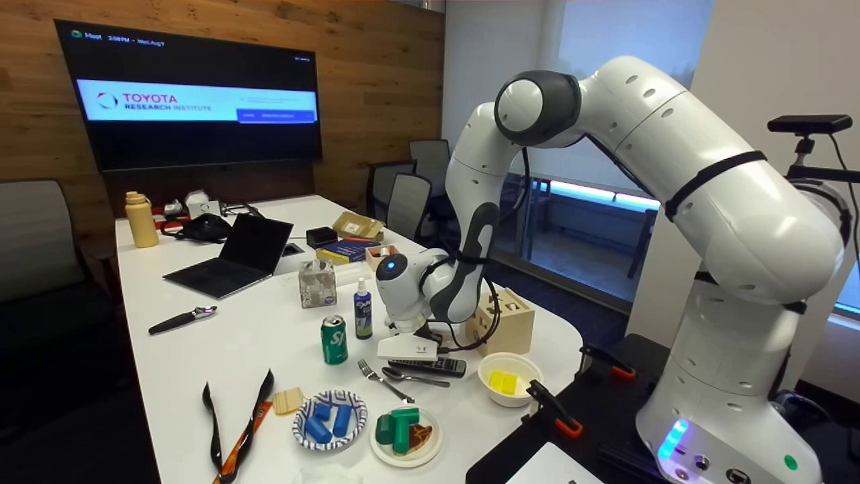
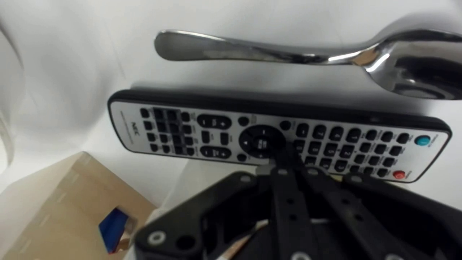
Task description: Press the remote
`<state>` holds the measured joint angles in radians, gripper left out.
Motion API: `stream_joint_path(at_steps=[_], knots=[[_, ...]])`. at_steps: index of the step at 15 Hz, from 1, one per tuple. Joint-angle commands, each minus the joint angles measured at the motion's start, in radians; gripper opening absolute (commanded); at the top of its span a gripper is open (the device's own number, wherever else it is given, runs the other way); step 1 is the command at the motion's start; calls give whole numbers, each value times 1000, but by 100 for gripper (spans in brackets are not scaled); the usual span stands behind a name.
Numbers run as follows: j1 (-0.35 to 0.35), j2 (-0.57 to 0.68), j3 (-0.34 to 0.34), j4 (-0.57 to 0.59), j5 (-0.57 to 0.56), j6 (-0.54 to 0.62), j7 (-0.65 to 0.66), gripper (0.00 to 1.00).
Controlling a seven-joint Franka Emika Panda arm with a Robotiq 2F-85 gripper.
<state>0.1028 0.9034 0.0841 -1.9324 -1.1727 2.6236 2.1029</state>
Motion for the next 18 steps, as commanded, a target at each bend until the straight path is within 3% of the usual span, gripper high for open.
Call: stream_joint_path(at_steps=[1, 12, 16, 17, 18], knots=[[37, 82, -38, 26, 59, 29, -22, 0], [82, -129, -69, -168, 109, 59, 24, 0], [70, -212, -60, -255, 58, 123, 100, 0], [65, -233, -57, -276, 54, 138, 111, 26], [51, -257, -44, -302, 64, 149, 97, 27]])
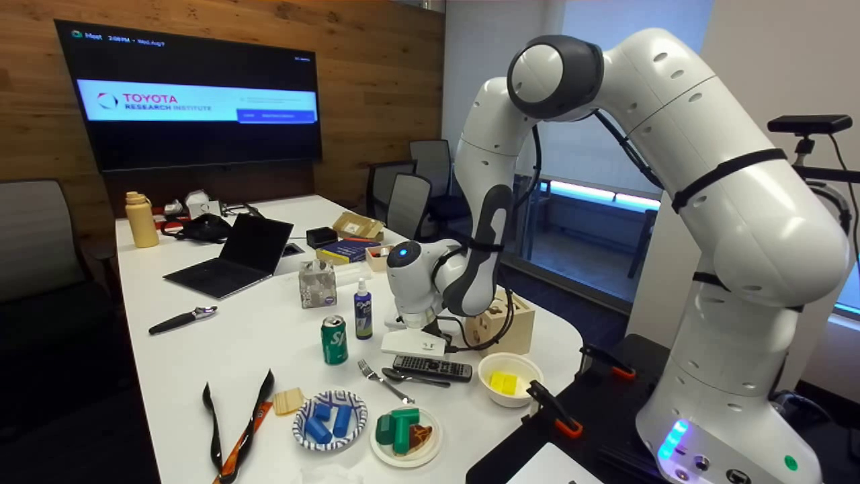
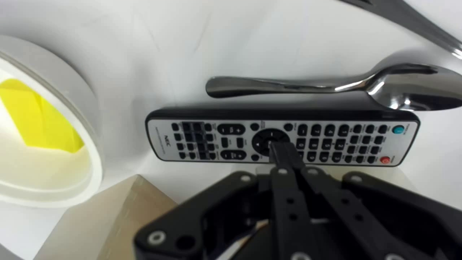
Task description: Press the remote
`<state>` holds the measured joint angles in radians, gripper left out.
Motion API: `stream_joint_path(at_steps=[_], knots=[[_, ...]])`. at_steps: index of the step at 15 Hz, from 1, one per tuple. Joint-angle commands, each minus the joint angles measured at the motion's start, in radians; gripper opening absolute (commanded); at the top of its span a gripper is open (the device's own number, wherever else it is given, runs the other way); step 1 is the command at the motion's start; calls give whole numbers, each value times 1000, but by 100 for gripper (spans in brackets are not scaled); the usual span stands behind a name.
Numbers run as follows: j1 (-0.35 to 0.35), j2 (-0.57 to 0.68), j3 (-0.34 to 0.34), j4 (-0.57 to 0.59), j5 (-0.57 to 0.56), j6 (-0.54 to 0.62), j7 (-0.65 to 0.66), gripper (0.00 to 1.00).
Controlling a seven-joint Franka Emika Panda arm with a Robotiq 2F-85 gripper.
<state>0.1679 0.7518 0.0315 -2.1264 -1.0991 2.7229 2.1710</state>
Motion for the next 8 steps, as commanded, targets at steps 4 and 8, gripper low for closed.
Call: stream_joint_path(at_steps=[4, 8], knots=[[-41, -193, 55, -189, 49, 32, -23, 56], [-92, -255, 134, -239, 154, 19, -123, 84]])
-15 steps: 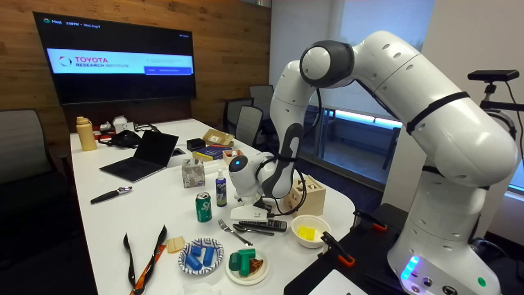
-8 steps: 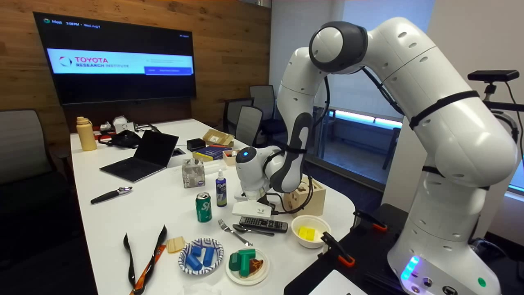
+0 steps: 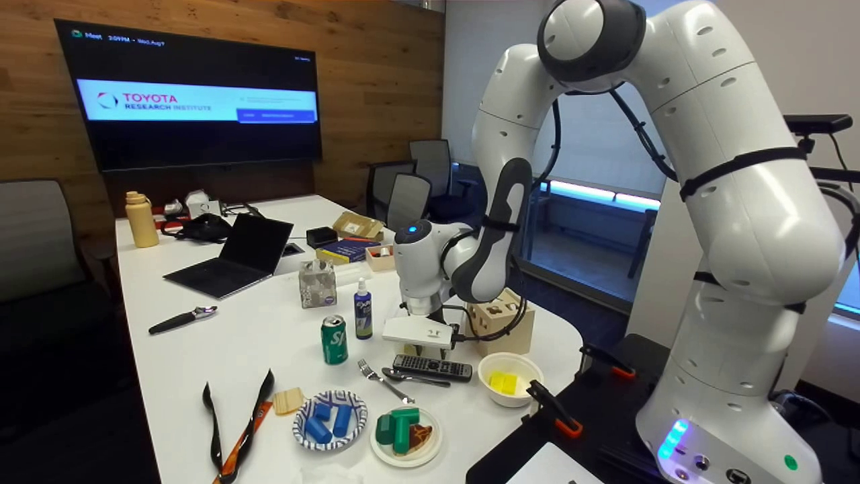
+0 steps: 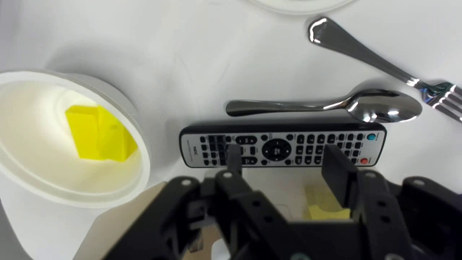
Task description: Press the remote
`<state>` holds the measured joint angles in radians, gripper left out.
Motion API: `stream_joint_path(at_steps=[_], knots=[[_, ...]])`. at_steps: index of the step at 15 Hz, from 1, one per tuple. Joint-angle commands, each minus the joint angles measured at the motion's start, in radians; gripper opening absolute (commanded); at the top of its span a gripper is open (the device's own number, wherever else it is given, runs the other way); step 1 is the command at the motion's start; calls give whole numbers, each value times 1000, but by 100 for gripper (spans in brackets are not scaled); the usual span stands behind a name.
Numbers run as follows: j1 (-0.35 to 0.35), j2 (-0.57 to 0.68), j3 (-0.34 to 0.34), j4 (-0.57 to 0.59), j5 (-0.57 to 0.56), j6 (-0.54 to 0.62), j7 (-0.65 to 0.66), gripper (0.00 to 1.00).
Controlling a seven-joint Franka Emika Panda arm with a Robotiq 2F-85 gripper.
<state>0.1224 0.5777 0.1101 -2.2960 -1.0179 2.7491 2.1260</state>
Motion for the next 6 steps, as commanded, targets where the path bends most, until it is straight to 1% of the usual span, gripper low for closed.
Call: stream_joint_path(at_steps=[1, 2, 6], knots=[[-60, -91, 73, -77, 99, -8, -102, 93], [-72, -101, 90, -84, 121, -9, -123, 99], [-95, -118, 129, -89, 167, -40, -183, 100]])
